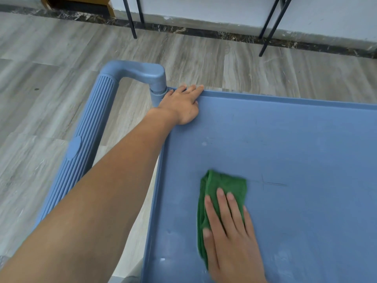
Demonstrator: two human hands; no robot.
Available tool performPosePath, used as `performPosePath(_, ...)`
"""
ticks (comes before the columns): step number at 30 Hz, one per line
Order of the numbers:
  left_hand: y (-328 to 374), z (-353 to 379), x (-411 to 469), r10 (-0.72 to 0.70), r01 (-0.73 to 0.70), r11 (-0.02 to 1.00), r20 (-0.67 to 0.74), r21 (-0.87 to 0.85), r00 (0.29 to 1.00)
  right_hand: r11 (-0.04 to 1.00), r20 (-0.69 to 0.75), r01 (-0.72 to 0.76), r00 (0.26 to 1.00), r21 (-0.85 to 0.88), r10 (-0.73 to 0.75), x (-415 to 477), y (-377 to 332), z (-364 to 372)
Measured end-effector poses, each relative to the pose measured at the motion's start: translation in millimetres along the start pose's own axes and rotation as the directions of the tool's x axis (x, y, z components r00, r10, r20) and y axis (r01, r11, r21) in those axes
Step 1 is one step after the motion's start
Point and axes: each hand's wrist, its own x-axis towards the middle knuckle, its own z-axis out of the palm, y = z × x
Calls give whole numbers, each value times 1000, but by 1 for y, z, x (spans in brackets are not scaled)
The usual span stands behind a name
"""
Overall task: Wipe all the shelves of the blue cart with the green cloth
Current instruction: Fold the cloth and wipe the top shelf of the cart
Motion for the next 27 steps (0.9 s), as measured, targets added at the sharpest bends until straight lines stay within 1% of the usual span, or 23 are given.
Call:
performPosePath(2, 1, -5, 1, -17, 18, 999, 21, -30, 1000, 1000, 66, 1, 998, 16, -2, 46, 6, -2)
performPosePath(8, 2, -6, -1, -46, 48, 993, 27, -112, 999, 999, 86, -33, 996, -3, 33, 194, 23, 10)
performPosePath(10, -1, -5, -6, -49, 53, 988, 25, -146, 998, 999, 95, -35, 995, 13, 33, 226, 27, 11)
performPosePath(13, -8, 8, -28, -35, 29, 994, -51, -102, 998, 999, 98, -49, 994, 14, 48, 243, 29, 13)
performPosePath(15, -13, 25, -57, -85, 56, 972, -120, -230, 989, 998, 111, -59, 992, 24, 56, 241, 27, 13)
performPosePath(17, -17, 44, -88, -147, 69, 924, -182, -376, 972, 997, 109, -67, 992, 24, 64, 231, 23, 12)
performPosePath(19, -19, 58, -113, -221, 120, 868, -159, -481, 962, 997, 112, -72, 991, 24, 68, 215, 19, 9)
performPosePath(21, -20, 64, -129, -285, 182, 819, -109, -544, 952, 998, 130, -66, 990, 17, 63, 186, 12, 6)
performPosePath(24, -18, 64, -138, -337, 196, 740, -102, -643, 936, 999, 134, -37, 990, 1, 37, 118, -1, 3)
performPosePath(27, -14, 61, -140, -354, 193, 743, -132, -641, 926, 999, 94, 20, 995, -37, -17, 33, -10, 2)
